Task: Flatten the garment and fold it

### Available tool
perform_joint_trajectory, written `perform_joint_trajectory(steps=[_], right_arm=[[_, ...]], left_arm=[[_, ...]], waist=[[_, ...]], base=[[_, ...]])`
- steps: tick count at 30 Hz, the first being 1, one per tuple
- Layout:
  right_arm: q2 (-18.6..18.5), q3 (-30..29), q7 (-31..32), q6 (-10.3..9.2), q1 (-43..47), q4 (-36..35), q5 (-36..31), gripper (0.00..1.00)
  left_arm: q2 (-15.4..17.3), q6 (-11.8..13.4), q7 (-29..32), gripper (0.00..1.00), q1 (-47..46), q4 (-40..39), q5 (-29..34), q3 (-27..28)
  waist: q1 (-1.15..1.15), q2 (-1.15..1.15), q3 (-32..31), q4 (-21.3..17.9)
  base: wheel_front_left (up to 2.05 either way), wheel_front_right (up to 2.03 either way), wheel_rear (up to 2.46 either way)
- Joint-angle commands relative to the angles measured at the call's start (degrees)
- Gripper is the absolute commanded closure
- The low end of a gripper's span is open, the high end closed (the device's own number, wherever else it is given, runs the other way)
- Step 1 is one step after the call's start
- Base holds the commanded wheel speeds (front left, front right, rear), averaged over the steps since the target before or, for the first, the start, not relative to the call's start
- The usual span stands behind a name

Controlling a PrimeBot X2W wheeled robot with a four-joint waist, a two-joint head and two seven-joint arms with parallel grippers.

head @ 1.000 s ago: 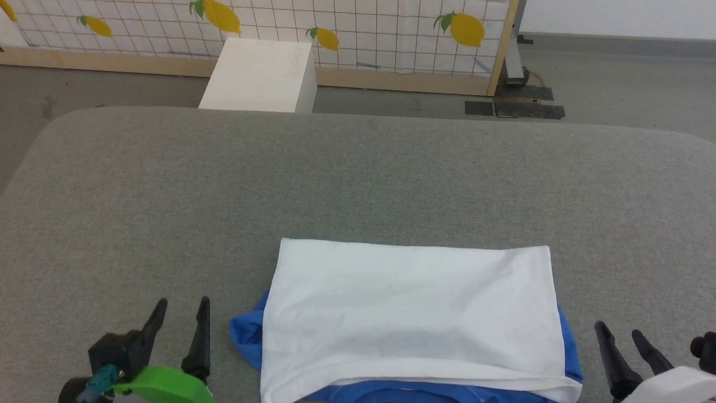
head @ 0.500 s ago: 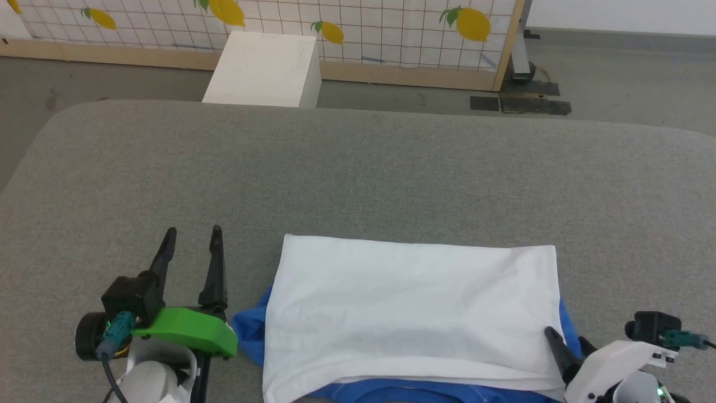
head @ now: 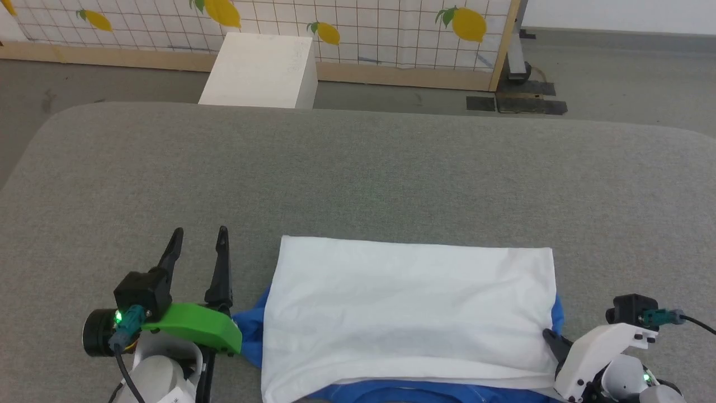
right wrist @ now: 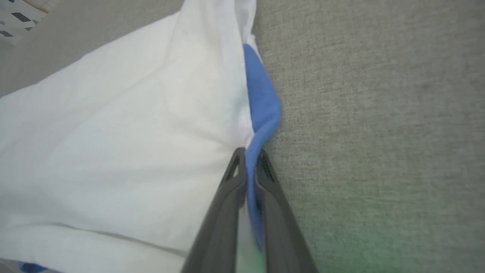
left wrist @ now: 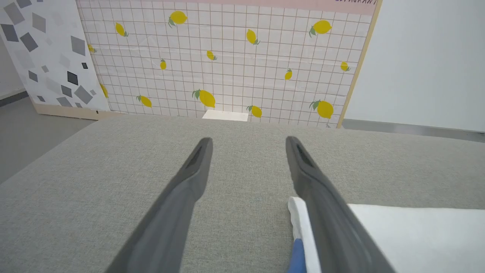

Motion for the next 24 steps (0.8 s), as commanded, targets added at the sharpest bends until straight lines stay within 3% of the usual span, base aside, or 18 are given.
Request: perform_joint_trajectory(steps=[1, 16, 20, 24], right_arm=[[0.63, -0.10, -0.47, -0.08, 1.48, 0.13, -0.08, 1.00], [0.63, -19.05, -2.39, -0.08, 5.02, -9.24, -13.15, 1.00], [0.63, -17.63, -0.47, -0.08, 5.99, -14.57, -13.63, 1.00], [0.63, -10.67, 4.11, -0.08, 8.97, -25.87, -9.01, 1.00]], left_arm=[[-0.35, -0.47, -0.43, 0.00, -0.80, -0.02, 0.81, 0.41], [-2.11, -2.06, -0.43, 0.00, 1.16, -0.48, 2.54, 3.11], [-2.27, -2.41, -0.43, 0.00, 1.31, -0.30, 2.74, 3.55], [-2.23, -2.94, -0.43, 0.00, 1.30, 0.06, 2.79, 3.99]], waist=[[0.00, 0.00, -0.20, -0.08], [0.00, 0.00, 0.12, -0.35], [0.00, 0.00, 0.27, -0.48], [0.00, 0.00, 0.17, -0.36]], base=[[0.00, 0.00, 0.00], [0.00, 0.00, 0.00], [0.00, 0.00, 0.00], [0.00, 0.00, 0.00]])
